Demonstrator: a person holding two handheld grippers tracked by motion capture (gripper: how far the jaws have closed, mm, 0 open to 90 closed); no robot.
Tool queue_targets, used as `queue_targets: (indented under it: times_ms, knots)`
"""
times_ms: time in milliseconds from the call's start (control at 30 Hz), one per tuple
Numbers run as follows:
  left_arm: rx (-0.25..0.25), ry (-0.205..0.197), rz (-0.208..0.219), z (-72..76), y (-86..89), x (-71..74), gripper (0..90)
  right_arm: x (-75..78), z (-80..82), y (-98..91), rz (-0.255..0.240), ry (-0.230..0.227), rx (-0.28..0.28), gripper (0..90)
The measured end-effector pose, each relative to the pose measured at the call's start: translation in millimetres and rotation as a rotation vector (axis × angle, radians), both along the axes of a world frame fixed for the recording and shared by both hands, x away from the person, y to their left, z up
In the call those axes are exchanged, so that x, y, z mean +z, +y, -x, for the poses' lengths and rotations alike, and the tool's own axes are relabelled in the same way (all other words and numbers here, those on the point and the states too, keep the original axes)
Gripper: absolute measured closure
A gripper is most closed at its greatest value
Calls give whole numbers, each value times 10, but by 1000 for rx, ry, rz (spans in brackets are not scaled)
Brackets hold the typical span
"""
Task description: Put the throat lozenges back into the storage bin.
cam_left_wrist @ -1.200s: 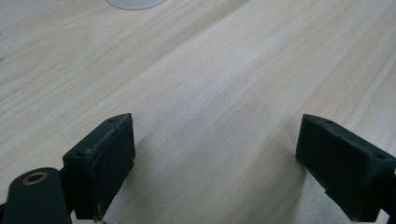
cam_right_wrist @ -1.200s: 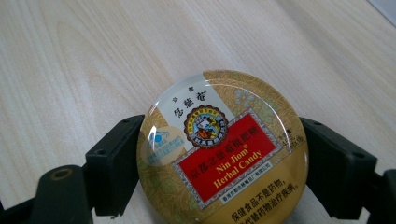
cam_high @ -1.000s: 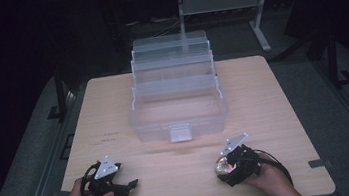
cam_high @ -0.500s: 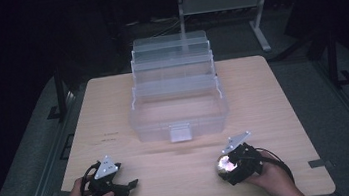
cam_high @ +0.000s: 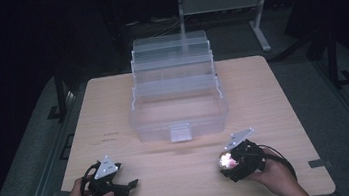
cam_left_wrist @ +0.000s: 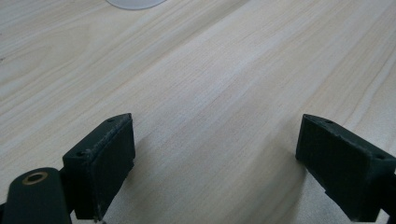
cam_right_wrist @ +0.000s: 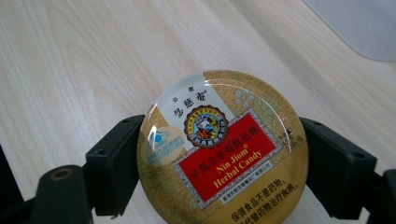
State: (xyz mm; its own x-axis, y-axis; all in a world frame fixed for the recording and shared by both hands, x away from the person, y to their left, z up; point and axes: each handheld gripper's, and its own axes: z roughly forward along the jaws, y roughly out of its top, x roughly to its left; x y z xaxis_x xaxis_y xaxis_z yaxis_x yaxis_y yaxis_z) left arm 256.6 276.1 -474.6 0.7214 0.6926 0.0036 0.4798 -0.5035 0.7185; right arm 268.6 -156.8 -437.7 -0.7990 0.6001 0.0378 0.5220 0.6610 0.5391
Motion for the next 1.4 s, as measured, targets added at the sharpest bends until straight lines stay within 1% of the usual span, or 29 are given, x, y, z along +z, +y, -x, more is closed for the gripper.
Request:
queue_targets:
  times_ms: [967, 1333, 1400]
  knots:
    - [-1, 2, -2, 0, 1, 2, 109, 179, -113, -158, -1, -37, -40, 196]
    - [2, 2, 1, 1, -1, 1, 109, 226, -163, -202, -6, -40, -55, 196]
    - [2, 2, 2, 1, -1, 1, 109, 254, -180, -218, -3, -44, -63, 196]
